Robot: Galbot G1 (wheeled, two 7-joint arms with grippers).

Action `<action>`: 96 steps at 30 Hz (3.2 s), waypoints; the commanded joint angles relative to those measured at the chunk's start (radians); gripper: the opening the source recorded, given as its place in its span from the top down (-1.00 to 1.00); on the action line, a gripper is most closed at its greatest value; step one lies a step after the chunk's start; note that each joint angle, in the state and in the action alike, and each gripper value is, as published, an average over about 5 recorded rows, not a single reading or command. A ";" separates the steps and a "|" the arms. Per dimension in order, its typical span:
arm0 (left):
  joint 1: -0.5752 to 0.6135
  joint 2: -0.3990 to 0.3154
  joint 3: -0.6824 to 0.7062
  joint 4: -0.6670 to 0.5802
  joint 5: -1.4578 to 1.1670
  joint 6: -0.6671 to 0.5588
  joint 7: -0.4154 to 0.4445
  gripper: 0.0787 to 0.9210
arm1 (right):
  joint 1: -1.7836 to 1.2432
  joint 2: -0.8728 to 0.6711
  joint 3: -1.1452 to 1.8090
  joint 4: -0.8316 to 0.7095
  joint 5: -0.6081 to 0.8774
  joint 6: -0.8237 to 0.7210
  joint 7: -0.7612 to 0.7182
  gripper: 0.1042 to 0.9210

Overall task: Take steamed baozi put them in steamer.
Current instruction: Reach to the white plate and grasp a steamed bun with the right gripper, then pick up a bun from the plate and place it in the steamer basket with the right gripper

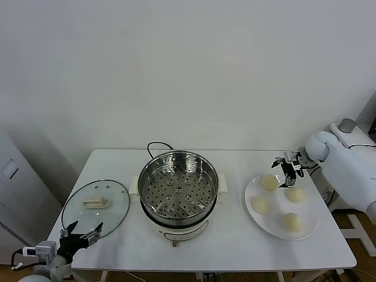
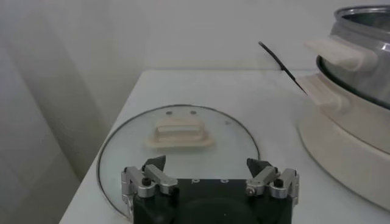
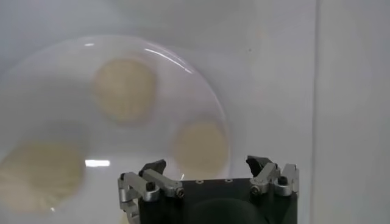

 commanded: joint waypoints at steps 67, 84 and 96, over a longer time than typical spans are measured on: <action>0.010 -0.004 0.014 -0.017 0.019 -0.003 -0.023 -0.77 | 0.563 0.379 -0.426 0.305 0.218 0.681 -0.172 0.03; 0.012 -0.006 0.013 -0.015 0.020 -0.004 -0.027 -0.77 | 0.384 0.461 -0.346 0.364 -0.127 0.681 -0.149 0.03; 0.016 -0.007 0.009 -0.018 0.020 -0.005 -0.029 -0.77 | 0.296 0.475 -0.317 0.320 -0.205 0.681 -0.156 0.03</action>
